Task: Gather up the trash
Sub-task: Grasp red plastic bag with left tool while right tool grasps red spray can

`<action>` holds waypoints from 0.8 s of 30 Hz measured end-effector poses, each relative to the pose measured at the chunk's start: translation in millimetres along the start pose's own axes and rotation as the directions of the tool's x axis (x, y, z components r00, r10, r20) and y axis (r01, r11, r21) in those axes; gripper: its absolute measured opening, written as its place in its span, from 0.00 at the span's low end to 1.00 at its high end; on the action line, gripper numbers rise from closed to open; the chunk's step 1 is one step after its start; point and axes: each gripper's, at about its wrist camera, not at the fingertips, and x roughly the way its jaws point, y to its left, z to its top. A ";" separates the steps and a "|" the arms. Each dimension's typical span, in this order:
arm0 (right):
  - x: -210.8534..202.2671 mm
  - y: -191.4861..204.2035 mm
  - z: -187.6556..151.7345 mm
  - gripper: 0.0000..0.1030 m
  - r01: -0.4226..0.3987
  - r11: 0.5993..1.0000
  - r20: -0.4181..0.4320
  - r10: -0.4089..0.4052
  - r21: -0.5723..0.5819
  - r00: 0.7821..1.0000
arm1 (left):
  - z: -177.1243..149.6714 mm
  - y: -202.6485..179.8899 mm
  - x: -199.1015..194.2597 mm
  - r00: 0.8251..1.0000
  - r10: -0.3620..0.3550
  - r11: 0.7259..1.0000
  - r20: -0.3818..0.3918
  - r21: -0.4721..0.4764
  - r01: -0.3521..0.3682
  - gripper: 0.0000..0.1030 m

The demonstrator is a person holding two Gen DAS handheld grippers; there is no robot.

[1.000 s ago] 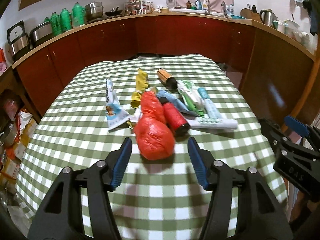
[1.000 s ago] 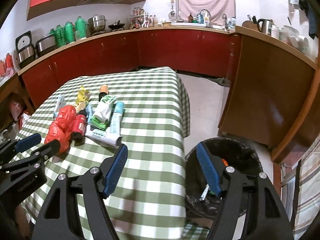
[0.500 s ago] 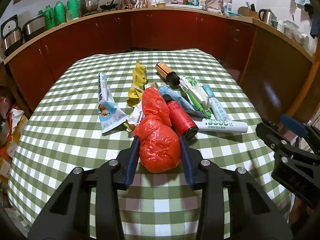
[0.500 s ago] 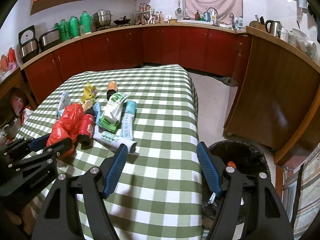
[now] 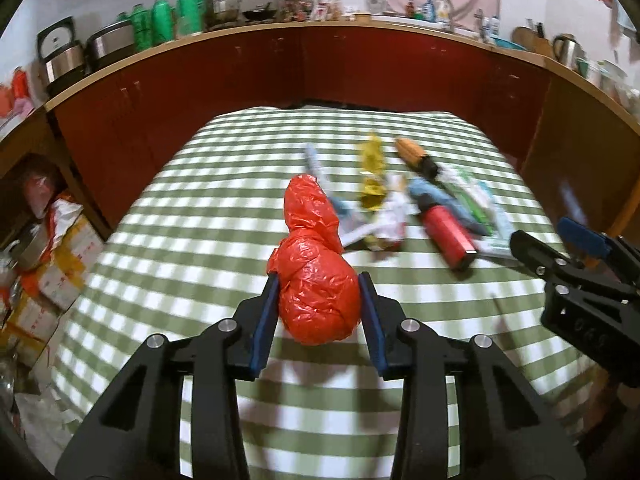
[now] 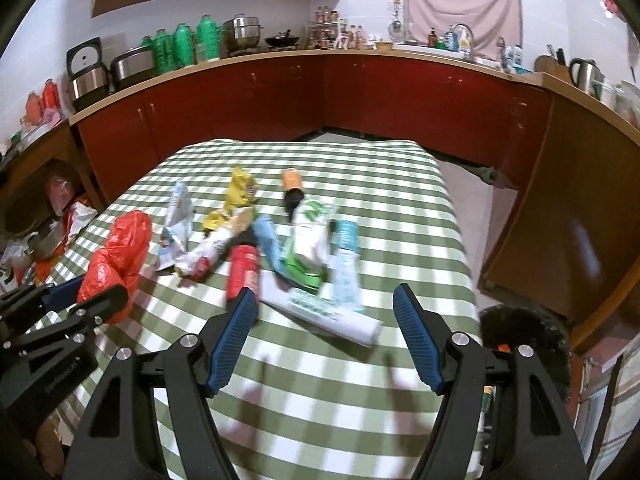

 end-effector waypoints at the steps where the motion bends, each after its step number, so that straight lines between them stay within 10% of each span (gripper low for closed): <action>1: 2.1 4.6 1.0 0.67 -0.004 1.000 -0.002 0.004 -0.008 1.000 | -0.2 7.3 0.0 1.000 0.015 1.000 -0.001 -0.010 -0.015 0.36; 24: 45.1 53.8 10.4 0.24 -0.060 0.993 -0.139 0.046 -0.101 0.989 | -8.3 89.1 10.7 0.992 0.116 0.986 -0.042 -0.117 -0.120 0.36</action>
